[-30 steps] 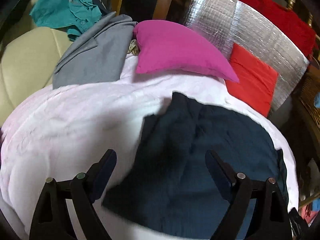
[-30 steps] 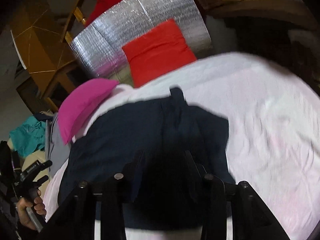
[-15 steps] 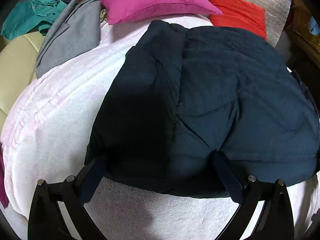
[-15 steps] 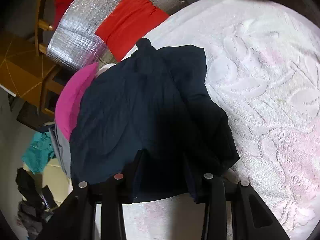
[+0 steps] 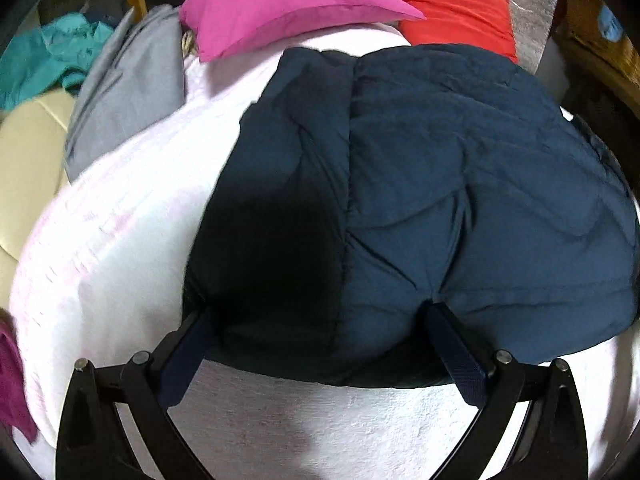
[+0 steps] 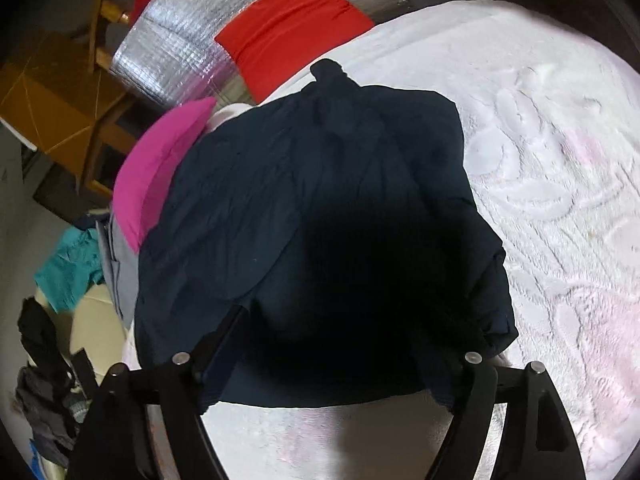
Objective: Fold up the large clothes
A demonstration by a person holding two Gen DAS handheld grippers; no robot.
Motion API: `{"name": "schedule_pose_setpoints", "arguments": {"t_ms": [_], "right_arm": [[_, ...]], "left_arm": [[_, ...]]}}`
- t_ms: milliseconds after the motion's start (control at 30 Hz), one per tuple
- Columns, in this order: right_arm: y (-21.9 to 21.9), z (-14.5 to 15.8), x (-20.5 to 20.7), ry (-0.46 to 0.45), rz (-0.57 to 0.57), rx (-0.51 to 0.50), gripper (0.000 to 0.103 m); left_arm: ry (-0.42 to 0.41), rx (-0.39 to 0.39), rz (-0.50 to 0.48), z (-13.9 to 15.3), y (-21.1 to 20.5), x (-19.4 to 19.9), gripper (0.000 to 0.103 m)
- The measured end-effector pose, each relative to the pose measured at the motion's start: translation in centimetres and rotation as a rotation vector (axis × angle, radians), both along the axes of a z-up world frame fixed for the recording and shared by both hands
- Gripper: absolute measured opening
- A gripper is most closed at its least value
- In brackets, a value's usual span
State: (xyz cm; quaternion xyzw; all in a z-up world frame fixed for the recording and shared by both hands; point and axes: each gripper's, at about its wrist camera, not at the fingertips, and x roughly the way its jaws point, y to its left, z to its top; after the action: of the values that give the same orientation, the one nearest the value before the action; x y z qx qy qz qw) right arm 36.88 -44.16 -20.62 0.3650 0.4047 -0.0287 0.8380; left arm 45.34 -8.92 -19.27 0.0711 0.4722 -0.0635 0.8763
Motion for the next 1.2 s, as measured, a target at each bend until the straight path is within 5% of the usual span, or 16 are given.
{"name": "schedule_pose_setpoints", "arguments": {"t_ms": [133,400,800,933,1200], "right_arm": [[-1.0,-0.2,-1.3,-0.011,-0.027,0.078,0.082],[-2.5,3.3,-2.7,-0.145,-0.021,0.086,0.076],[-7.8,1.2,-2.5,-0.107,-0.152,0.165,0.077],[-8.9,0.0,-1.9,-0.087,-0.161,0.212,0.079],[-11.3,-1.7,-1.3,-0.055,-0.183,0.29,0.082]], "left_arm": [[-0.099,0.086,-0.008,1.8,-0.5,-0.8,0.103],[-0.249,0.074,0.036,5.3,1.9,-1.4,0.103],[-0.238,0.062,0.051,4.9,2.6,0.0,0.103],[-0.152,-0.072,0.04,4.6,4.7,2.6,0.103],[0.033,-0.514,0.101,2.6,9.4,7.2,0.103]]}}
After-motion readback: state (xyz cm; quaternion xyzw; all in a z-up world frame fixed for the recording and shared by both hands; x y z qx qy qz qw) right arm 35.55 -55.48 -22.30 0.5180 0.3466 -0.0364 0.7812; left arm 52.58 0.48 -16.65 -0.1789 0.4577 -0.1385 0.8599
